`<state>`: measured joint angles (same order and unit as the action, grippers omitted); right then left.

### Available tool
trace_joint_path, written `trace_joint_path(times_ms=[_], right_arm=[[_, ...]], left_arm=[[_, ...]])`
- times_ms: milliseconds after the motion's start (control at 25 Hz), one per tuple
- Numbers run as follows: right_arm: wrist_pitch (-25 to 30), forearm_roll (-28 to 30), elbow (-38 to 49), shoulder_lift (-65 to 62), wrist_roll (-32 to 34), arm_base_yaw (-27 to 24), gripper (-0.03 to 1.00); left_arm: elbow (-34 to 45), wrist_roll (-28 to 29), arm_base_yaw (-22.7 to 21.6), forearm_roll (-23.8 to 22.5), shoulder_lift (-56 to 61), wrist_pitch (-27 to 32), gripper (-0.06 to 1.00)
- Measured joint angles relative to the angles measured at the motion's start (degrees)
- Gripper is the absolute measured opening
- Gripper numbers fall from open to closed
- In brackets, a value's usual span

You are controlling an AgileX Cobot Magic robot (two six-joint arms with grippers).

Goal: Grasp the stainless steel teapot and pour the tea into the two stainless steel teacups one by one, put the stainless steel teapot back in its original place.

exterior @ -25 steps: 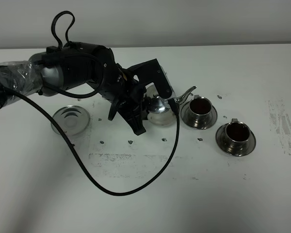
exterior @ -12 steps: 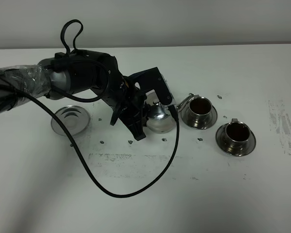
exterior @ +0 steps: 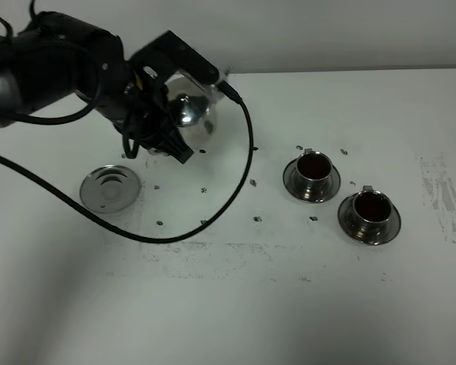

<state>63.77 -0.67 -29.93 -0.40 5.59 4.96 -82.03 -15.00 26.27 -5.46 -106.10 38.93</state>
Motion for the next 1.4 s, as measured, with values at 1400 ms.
trace_joint_path(times_ms=[1400], right_arm=[[0.0,0.0,0.0,0.0,0.0,0.0,0.22]], left_arm=[[17.1,15.0,-12.3,1.5,2.1,-5.8,0.19]])
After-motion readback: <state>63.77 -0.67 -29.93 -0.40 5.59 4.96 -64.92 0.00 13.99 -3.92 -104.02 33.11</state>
